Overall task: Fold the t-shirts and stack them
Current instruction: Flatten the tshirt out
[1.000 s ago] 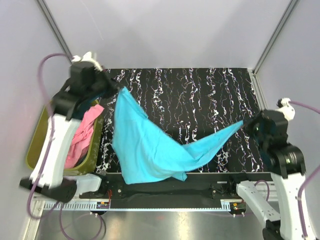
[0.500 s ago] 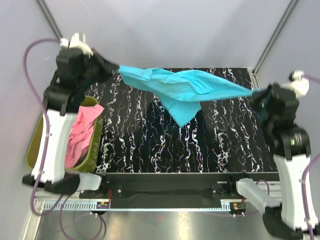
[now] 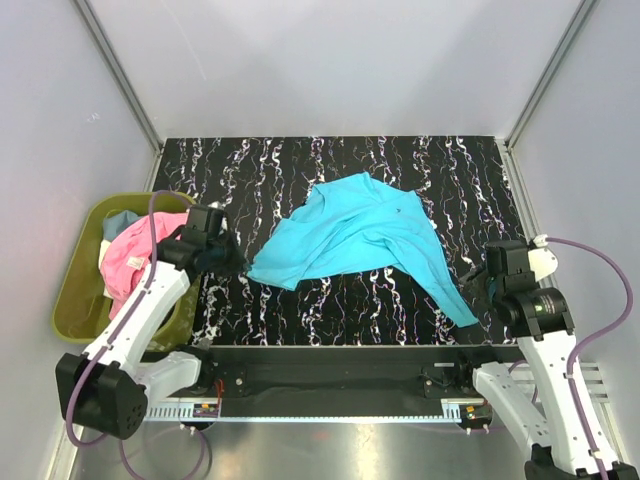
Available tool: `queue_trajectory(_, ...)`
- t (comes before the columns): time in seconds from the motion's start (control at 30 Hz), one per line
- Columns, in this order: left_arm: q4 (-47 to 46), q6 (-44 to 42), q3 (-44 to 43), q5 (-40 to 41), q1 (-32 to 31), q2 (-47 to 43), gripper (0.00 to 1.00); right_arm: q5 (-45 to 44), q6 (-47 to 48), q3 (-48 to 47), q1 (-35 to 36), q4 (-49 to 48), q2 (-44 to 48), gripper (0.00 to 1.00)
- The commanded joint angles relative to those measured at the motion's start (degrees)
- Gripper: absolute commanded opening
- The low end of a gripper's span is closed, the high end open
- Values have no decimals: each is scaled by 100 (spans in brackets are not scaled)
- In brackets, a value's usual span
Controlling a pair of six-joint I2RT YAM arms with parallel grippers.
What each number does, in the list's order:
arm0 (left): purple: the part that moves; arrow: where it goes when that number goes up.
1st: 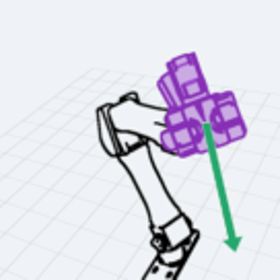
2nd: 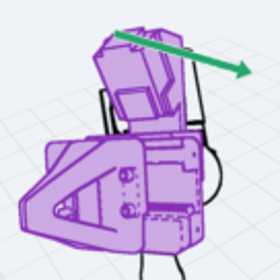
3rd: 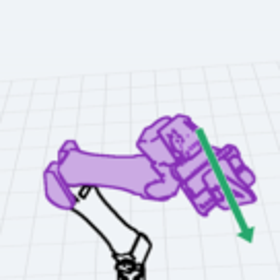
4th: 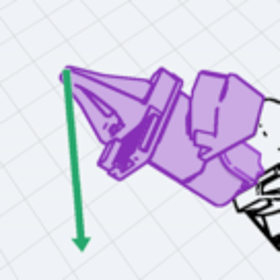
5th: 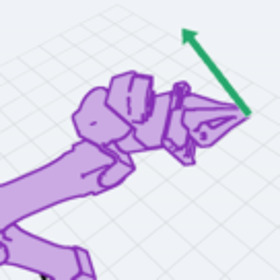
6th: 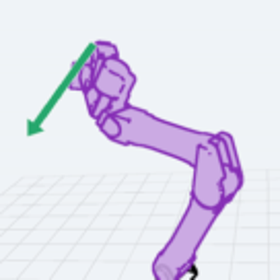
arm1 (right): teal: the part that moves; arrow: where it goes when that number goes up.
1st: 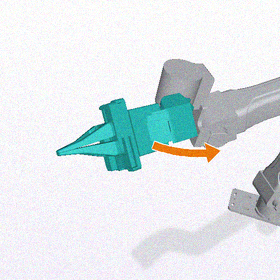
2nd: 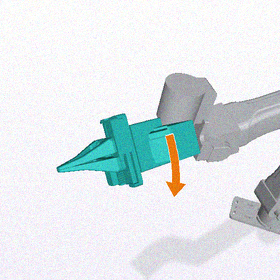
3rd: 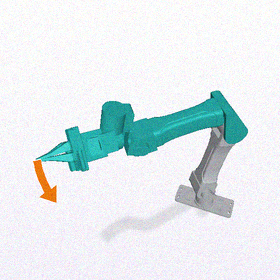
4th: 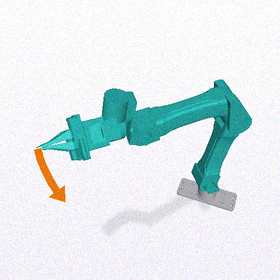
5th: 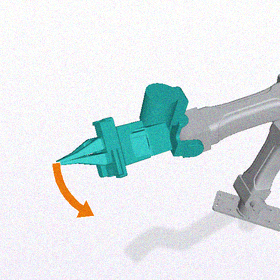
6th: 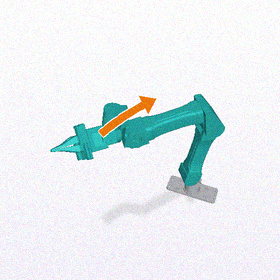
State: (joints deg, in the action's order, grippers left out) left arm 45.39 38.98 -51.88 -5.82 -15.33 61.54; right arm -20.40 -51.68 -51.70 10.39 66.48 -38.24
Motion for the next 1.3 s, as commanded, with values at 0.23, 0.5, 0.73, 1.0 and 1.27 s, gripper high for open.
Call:
queue_trajectory(0.23,-891,-347,415,-208,4,-449,0,-394,395,-1647,-11,-1963,-3445,59)
queue_trajectory(0.5,-1260,-330,784,-665,-5,-713,0,-219,115,-5567,-55,-1023,-7212,47)
queue_trajectory(0.73,-1181,-462,837,-701,-14,-863,0,247,-114,-6879,-55,-1076,-8970,48)
queue_trajectory(1.0,-1172,-418,907,-815,-14,-986,0,143,-465,-7714,-55,-786,-9922,47)
queue_trajectory(1.27,-1111,-418,934,-771,-14,-1091,0,168,-633,-8004,-134,-874,-10256,47)
